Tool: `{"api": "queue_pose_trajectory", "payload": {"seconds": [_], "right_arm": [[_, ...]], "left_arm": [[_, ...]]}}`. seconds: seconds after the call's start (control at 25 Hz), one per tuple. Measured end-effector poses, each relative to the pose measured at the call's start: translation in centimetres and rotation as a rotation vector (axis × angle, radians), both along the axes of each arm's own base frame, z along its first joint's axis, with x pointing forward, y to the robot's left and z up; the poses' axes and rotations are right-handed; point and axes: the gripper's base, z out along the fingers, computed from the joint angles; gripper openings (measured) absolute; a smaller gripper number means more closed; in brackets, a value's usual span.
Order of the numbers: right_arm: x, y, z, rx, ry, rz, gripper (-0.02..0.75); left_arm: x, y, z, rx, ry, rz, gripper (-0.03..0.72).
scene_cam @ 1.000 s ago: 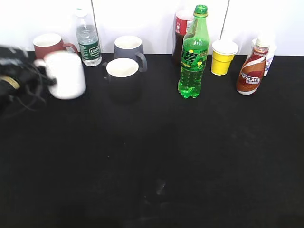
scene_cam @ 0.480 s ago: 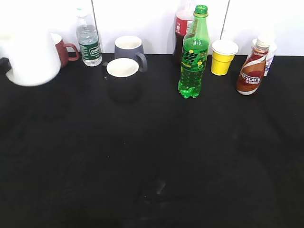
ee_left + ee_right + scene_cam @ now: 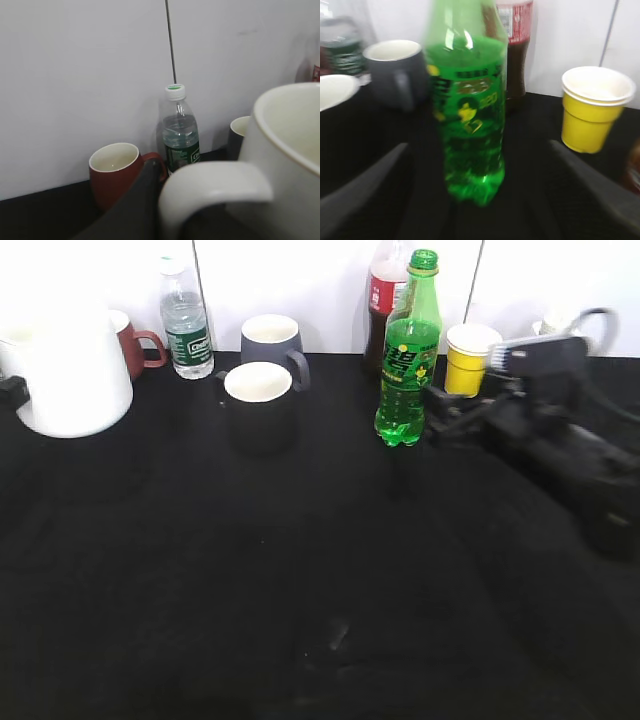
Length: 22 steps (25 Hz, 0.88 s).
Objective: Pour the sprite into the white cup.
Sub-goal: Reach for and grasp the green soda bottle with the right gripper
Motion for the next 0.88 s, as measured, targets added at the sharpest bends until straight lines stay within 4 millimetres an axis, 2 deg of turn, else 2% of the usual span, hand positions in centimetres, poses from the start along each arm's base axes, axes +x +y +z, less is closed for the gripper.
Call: {"api": "queue_pose_trajectory", "payload": {"seconds": [0.12, 0.28, 0.6, 0.72, 0.88], "right_arm": [[2.8, 1.2, -2.1, -0.026, 0.049, 0.021, 0.639], [5.5, 2.4, -3.0, -0.016, 0.064, 0.034, 0.64], [8.4, 3.7, -6.5, 0.003, 0.098, 0.052, 0.641], [9.4, 4.1, -7.0, 0.0, 0.103, 0.057, 0.632], [10.4, 4.7, -7.6, -0.003, 0.09, 0.077, 0.54]], "left_arm": [[0.0, 0.0, 0.0, 0.0, 0.001, 0.0, 0.059], [0.0, 0.0, 0.0, 0.0, 0.001, 0.001, 0.059], [0.0, 0.0, 0.0, -0.002, 0.001, 0.004, 0.059], [0.0, 0.0, 0.0, -0.002, 0.001, 0.004, 0.059], [0.0, 0.0, 0.0, -0.002, 0.001, 0.004, 0.058]]}}
